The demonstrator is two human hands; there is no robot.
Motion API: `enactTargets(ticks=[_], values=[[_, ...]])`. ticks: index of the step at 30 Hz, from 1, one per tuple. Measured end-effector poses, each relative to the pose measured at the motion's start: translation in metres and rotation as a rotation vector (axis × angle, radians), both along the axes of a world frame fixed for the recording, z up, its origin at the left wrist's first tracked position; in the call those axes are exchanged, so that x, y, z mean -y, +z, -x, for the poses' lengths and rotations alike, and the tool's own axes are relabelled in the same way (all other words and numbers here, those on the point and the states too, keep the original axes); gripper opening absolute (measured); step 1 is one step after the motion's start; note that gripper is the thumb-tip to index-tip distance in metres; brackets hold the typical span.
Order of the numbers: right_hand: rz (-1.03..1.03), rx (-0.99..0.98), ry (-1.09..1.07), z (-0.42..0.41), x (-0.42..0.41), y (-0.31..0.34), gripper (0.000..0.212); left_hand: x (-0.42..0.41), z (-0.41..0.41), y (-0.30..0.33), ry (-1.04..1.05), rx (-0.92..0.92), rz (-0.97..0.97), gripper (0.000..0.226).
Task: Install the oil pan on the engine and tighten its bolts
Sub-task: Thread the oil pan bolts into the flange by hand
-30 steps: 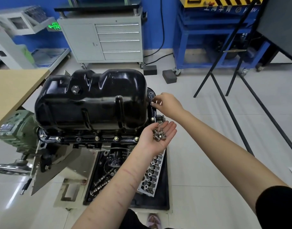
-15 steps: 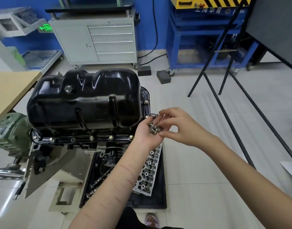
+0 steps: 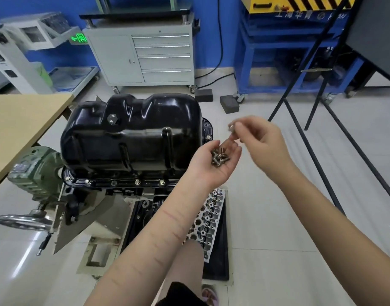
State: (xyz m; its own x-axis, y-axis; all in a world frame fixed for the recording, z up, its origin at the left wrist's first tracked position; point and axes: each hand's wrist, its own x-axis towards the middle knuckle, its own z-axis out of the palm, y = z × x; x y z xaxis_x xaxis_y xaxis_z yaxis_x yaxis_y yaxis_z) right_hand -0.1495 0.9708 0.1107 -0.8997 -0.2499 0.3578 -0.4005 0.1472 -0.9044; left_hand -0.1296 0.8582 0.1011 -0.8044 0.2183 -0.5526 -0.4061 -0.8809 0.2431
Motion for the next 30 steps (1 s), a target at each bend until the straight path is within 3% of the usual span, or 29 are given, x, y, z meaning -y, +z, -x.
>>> enactTargets(ticks=[3, 9, 16, 22, 25, 27, 30], values=[[0.242, 0.225, 0.016, 0.016, 0.003, 0.012, 0.022, 0.008, 0.009, 0.012, -0.065, 0.005, 0.041, 0.035], [0.381, 0.379, 0.067, 0.053, 0.023, 0.012, 0.014, 0.029, 0.046, 0.047, -0.152, -0.156, 0.115, 0.033], [0.066, 0.325, -0.068, 0.116, 0.040, -0.020, 0.012, 0.083, 0.122, 0.099, -0.078, -0.296, 0.161, 0.037], [-0.352, 0.236, -0.125, 0.140, 0.047, -0.054, 0.013, 0.105, 0.166, 0.094, -0.084, -0.217, 0.251, 0.034], [-0.401, 0.255, -0.139, 0.139, 0.050, -0.065, 0.015, 0.108, 0.168, 0.077, -0.150, -0.148, 0.277, 0.033], [-0.333, 0.275, -0.204, 0.138, 0.051, -0.072, 0.014, 0.111, 0.167, 0.068, -0.169, -0.109, 0.274, 0.031], [-0.012, 0.394, -0.334, 0.129, 0.058, -0.083, 0.011, 0.116, 0.168, 0.063, -0.145, -0.098, 0.270, 0.029]])
